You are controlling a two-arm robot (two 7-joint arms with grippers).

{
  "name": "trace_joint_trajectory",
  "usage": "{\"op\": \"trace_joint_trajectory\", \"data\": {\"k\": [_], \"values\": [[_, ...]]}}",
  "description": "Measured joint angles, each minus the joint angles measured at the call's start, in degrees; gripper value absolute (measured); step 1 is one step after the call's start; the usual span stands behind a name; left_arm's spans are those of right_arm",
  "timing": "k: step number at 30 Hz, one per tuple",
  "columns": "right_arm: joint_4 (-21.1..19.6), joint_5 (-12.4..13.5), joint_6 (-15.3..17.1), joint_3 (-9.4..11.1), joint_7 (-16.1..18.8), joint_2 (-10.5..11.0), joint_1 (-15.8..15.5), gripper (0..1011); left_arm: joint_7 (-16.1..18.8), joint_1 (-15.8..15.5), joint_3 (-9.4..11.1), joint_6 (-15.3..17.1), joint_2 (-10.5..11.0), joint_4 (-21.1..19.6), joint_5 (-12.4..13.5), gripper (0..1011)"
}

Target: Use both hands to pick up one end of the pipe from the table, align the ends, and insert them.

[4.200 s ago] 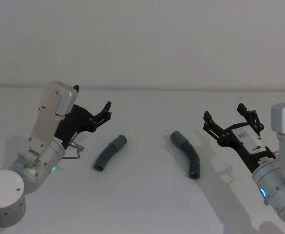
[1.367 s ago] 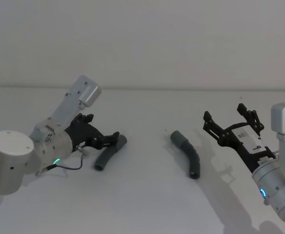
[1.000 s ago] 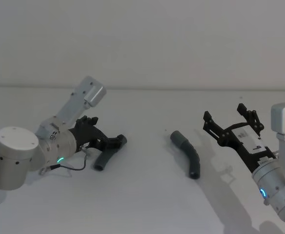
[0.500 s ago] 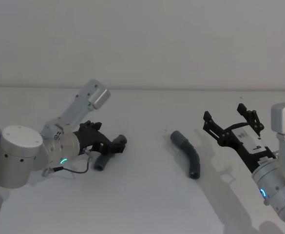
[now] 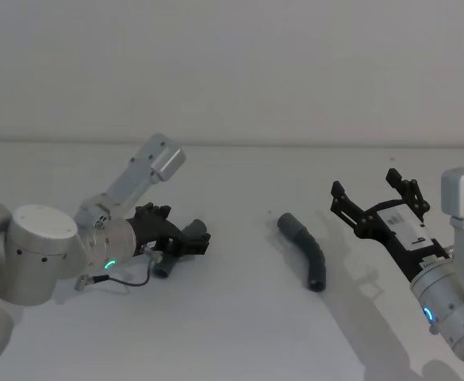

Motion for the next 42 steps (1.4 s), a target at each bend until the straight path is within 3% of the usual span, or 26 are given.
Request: {"op": "trace_joint_trajectory", "data": {"k": [26, 36, 37, 42], "values": [[0.00, 0.00, 0.00, 0.00, 0.00, 0.00, 0.00, 1001, 1.31, 0.59, -2.04, 5.35, -2.29, 0.20, -0.25, 993], [0.00, 0.00, 0.00, 0.00, 0.00, 0.00, 0.00, 1001, 1.71, 0.76, -2.47, 6.51, -2.63, 0.11, -0.33, 762], [0.00, 0.00, 0.00, 0.00, 0.00, 0.00, 0.00, 1001, 1.76, 0.77, -2.53, 6.69, -2.68, 0.10, -0.34, 668], [0.00, 0.00, 0.00, 0.00, 0.00, 0.00, 0.00, 1001, 1.84, 0.80, -2.61, 6.92, -2.75, 0.07, -0.37, 532]]}}
